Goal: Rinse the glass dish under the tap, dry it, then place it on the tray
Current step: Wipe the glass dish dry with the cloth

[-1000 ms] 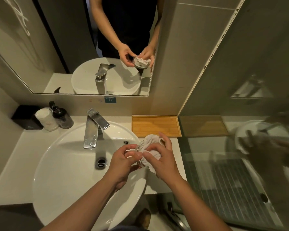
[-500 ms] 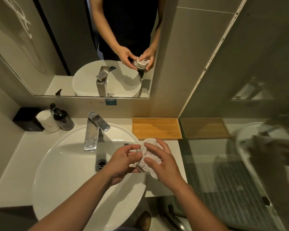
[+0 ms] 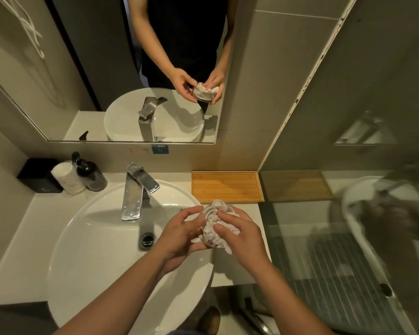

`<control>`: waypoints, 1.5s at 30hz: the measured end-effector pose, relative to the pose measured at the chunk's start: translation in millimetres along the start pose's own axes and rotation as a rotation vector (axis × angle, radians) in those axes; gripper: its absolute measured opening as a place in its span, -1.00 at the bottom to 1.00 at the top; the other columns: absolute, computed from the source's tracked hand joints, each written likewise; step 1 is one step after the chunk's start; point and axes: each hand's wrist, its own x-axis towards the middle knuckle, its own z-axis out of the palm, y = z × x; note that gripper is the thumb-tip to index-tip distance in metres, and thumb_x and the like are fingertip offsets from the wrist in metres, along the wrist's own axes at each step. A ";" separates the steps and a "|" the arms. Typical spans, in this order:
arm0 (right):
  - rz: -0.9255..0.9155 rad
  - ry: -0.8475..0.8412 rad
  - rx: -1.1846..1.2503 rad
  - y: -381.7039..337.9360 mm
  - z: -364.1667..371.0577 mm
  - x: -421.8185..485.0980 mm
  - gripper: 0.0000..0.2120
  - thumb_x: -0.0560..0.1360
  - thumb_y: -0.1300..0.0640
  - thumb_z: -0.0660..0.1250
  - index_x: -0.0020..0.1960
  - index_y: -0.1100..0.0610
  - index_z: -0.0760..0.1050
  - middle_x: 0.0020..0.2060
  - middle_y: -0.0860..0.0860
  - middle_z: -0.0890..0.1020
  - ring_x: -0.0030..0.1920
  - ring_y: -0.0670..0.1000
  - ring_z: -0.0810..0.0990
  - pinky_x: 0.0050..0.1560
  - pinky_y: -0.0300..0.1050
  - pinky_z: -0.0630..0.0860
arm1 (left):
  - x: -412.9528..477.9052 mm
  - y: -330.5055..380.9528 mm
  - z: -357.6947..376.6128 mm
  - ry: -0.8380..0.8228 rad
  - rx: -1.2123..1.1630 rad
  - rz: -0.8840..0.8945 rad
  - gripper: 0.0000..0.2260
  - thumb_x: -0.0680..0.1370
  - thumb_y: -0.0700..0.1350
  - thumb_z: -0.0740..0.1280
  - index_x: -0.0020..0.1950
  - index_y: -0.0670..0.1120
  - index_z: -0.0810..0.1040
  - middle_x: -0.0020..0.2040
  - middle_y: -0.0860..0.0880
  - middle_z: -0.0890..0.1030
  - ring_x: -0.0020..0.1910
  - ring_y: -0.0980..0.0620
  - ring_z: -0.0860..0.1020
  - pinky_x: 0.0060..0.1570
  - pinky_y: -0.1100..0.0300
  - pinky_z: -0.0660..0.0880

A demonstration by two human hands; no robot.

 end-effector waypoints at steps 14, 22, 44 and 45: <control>-0.036 0.014 -0.156 -7.0 5.6 5.1 -0.40 0.47 0.00 0.54 0.45 -0.26 0.44 0.49 -0.26 0.36 0.42 -0.19 0.38 0.05 -0.60 0.38 | 5.8 -8.2 4.9 0.065 0.034 0.121 -0.77 0.67 -0.19 0.27 0.27 -0.19 0.60 0.16 -0.26 0.69 0.14 -0.23 0.69 0.04 -0.20 0.66; 0.016 0.124 -0.019 -6.9 17.0 -1.8 -0.35 0.47 0.07 0.55 0.48 -0.22 0.42 0.24 -0.27 0.51 0.20 -0.45 0.46 -0.07 -0.59 0.46 | 3.2 -11.3 6.8 0.054 -0.085 0.088 -0.75 0.64 -0.16 0.32 0.29 -0.20 0.54 0.18 -0.29 0.68 0.12 -0.24 0.69 0.03 -0.17 0.65; -0.035 -0.010 -0.096 -16.2 -4.5 14.7 -0.34 0.41 0.06 0.60 0.39 -0.34 0.47 0.23 -0.44 0.52 0.25 -0.34 0.51 0.11 -0.40 0.54 | 8.1 24.3 1.5 -0.065 0.099 -0.043 -0.73 0.66 -0.07 0.28 0.23 -0.23 0.60 0.12 -0.27 0.70 0.04 -0.18 0.66 -0.02 -0.10 0.67; -0.038 -0.038 -0.103 -18.2 -6.5 15.7 -0.34 0.40 0.07 0.61 0.34 -0.42 0.46 0.20 -0.51 0.51 0.24 -0.37 0.50 0.05 -0.44 0.54 | 8.3 29.7 0.2 -0.099 0.144 -0.064 -0.73 0.67 -0.08 0.26 0.21 -0.24 0.61 0.09 -0.26 0.70 0.03 -0.16 0.65 0.02 -0.11 0.67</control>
